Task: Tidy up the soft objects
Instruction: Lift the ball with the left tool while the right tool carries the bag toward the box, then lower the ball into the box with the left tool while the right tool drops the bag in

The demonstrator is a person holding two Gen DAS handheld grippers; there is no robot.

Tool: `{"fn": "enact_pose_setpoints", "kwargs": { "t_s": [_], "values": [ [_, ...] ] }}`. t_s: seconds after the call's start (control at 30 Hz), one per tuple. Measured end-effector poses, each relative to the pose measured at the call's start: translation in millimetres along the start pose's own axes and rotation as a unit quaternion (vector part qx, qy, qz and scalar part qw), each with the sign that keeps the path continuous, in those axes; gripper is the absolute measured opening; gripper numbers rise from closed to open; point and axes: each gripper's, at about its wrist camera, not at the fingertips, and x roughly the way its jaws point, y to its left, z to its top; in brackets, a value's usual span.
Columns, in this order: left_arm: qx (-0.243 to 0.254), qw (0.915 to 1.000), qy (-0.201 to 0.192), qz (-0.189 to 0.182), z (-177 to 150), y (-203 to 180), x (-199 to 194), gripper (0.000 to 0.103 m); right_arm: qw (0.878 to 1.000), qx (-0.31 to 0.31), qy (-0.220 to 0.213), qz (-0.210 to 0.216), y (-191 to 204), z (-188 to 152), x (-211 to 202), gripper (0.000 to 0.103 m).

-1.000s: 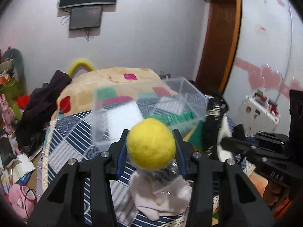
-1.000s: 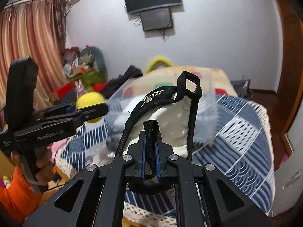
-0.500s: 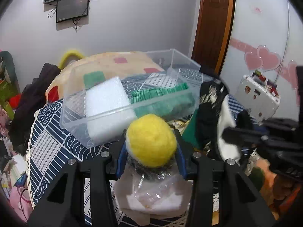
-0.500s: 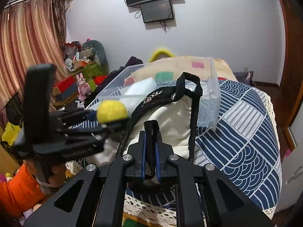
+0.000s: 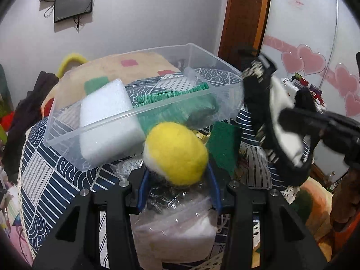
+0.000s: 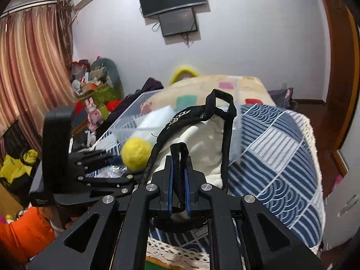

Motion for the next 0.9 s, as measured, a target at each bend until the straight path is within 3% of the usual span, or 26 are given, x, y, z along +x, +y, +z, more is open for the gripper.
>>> {"fn": "enact_pose_setpoints", "kwargs": {
  "t_s": [0.23, 0.6, 0.9],
  "values": [
    [-0.021, 0.9998, -0.004, 0.002, 1, 8, -9, 0.044, 0.999, -0.003, -0.028, -0.022, -2, 14, -12, 0.007],
    [-0.066, 0.9951, -0.072, 0.015, 26, 40, -63, 0.042, 0.997, -0.036, -0.055, -0.029, 14, 48, 3, 0.007],
    [-0.063, 0.9937, -0.076, 0.052, 61, 59, -48, 0.042, 0.995, -0.064, -0.055, -0.045, 25, 79, 45, 0.007]
  ]
}}
